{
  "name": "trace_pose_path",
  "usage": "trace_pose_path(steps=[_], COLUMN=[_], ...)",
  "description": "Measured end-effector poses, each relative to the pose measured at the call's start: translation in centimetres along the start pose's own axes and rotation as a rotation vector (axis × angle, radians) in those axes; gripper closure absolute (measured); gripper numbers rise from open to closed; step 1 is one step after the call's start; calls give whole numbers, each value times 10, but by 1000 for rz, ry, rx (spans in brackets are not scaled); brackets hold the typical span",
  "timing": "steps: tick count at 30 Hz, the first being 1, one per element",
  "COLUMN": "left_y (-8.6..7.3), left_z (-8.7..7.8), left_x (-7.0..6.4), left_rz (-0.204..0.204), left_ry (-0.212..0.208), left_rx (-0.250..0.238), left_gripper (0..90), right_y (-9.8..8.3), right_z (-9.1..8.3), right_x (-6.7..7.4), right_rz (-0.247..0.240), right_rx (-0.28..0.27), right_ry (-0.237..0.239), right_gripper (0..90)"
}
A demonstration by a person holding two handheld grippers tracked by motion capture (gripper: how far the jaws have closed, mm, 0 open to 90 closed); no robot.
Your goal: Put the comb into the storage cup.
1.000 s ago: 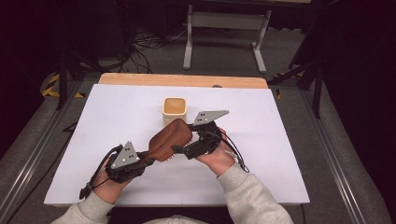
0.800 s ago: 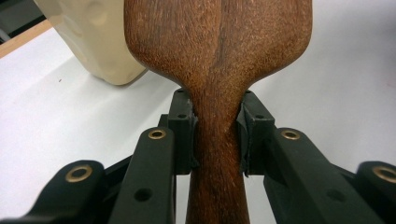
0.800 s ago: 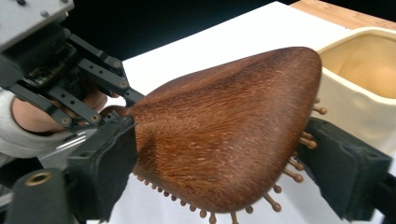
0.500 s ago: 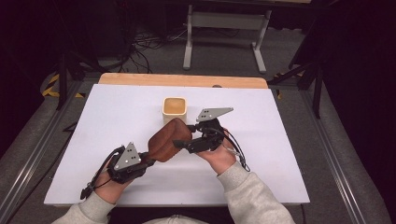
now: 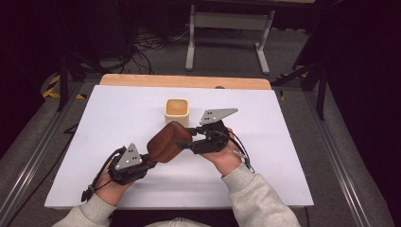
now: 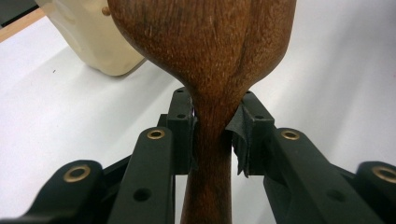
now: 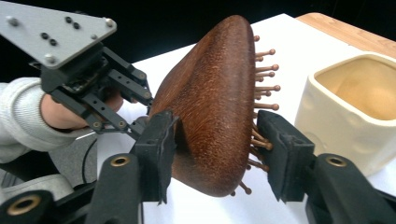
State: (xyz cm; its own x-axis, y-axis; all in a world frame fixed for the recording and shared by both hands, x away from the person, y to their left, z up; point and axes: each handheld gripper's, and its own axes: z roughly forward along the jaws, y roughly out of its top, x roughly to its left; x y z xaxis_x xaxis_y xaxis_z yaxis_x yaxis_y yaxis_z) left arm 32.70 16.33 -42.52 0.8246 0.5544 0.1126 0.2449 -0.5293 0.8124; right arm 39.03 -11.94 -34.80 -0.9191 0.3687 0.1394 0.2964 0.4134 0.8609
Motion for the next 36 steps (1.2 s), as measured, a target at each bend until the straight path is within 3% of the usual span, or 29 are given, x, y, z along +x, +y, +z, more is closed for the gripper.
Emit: trace_pose_path(steps=[6,11,15,26,36], left_y=[-2,-1,-1,-1,0], left_z=[0,0,-1,2,1], left_x=[3,2,2,2,1], left_rz=[-12,1,1,6,-3], left_ry=[-2,0,3,10,-9], left_rx=[-1,-9,-10,1,-30], left_gripper=[701,701,697,686,679], right_y=[3,9,14,22,39], right_z=[-7,-12,-12,-10,-10], right_x=[2,6,13,20,36], right_rz=[-14,-24,-58,-88,-149], right_rx=[-32,-46,-40,-4,22], right_ry=[47,99,104,111,122], right_gripper=[630,664,674,689,712])
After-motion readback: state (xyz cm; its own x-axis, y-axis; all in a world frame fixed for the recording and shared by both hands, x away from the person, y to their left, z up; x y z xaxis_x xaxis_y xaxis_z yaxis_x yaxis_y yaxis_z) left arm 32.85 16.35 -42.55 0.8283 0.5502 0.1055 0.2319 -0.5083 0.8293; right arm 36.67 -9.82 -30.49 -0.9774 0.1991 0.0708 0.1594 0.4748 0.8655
